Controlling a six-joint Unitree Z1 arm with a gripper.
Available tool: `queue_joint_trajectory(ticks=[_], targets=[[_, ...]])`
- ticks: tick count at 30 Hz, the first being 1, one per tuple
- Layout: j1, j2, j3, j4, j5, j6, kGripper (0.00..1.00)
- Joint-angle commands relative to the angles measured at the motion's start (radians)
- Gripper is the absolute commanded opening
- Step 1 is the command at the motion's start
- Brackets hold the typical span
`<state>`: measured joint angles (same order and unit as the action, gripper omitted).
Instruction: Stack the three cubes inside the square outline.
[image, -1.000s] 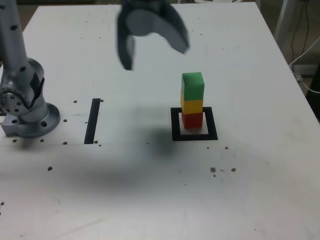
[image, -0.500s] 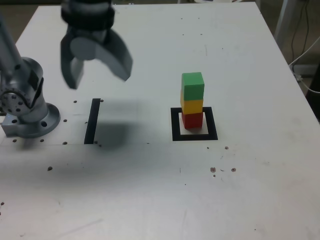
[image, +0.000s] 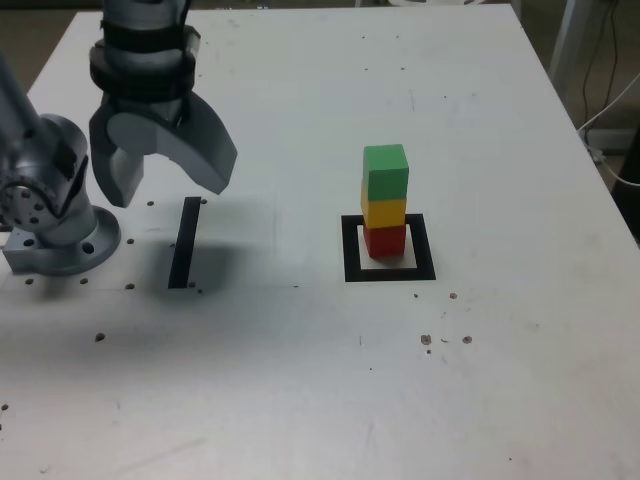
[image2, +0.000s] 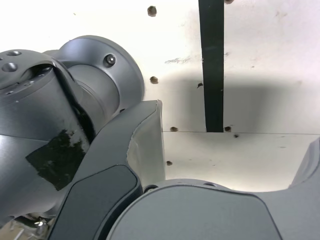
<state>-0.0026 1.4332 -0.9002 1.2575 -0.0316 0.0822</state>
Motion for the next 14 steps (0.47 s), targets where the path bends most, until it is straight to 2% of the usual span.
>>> queue_joint_trajectory(ticks=[1,7,14], targets=[[0.000,-0.009,0.002,-0.022,0.006,0.009,1.00],[0.000,-0.010,0.032,-0.094,0.050,0.010,1.00],[0.000,-0.020,0.060,-0.114,0.022,0.010,1.00]])
